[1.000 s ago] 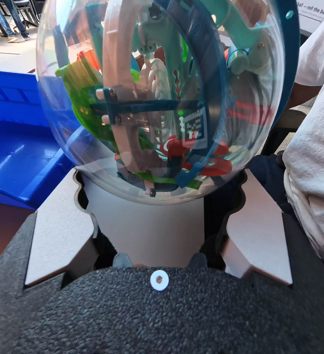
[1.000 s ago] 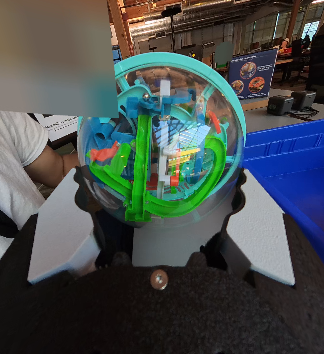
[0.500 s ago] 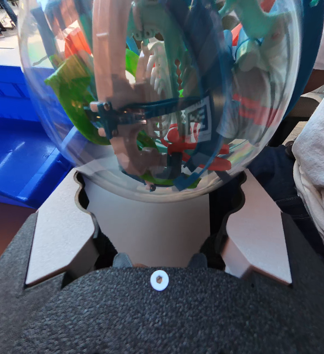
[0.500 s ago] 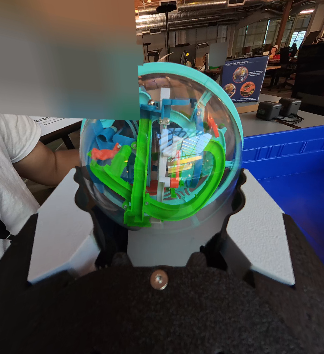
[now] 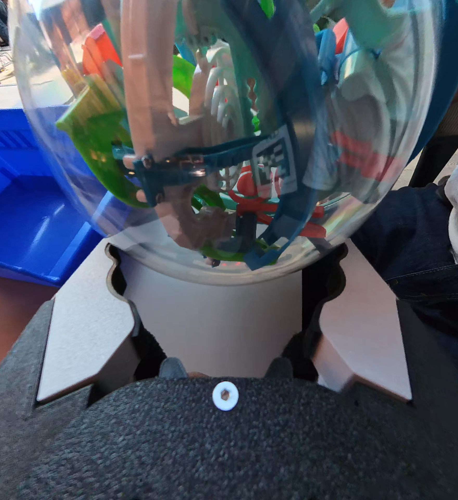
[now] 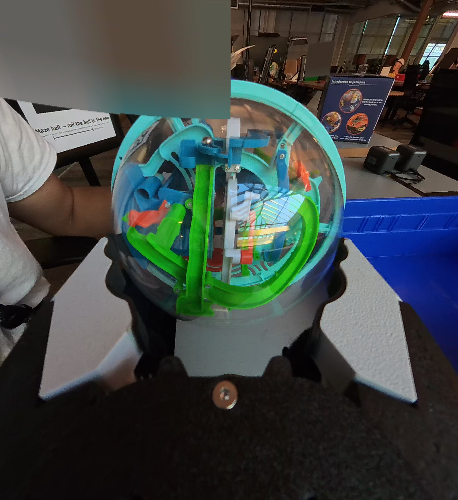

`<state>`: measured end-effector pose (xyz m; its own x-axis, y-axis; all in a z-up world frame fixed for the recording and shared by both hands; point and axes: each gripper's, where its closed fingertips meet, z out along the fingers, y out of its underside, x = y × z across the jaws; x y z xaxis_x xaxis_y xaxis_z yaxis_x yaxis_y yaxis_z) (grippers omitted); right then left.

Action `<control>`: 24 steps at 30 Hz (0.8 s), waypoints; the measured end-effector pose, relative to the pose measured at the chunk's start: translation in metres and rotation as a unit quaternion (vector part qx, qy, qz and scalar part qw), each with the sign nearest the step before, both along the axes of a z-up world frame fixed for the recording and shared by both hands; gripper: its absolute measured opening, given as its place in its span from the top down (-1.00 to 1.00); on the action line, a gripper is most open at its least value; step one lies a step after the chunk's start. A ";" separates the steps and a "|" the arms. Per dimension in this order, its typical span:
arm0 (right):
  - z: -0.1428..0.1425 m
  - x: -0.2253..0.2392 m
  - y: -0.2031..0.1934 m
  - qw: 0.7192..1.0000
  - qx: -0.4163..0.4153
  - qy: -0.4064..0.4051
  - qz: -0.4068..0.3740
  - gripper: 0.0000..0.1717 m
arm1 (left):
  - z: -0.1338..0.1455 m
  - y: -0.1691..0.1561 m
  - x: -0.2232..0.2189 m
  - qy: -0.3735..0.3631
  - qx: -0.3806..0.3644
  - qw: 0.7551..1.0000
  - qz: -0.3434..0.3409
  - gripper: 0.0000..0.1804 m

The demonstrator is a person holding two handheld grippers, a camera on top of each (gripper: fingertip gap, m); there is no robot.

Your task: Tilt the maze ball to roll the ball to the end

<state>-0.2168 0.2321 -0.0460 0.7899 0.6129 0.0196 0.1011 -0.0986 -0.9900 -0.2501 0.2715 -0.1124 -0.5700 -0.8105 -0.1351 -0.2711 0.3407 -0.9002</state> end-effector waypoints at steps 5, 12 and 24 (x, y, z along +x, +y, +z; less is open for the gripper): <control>0.002 0.002 0.000 1.000 0.002 0.000 -0.003 -0.74 | 0.000 -0.001 0.003 -0.001 -0.002 1.000 -0.001 -0.66; 0.002 0.004 -0.001 1.000 0.007 0.003 -0.004 -0.76 | 0.003 0.000 0.004 -0.005 0.005 1.000 -0.001 -0.66; 0.000 0.005 0.001 1.000 0.012 0.006 -0.016 -0.75 | -0.003 0.003 0.006 -0.001 0.008 1.000 -0.001 -0.64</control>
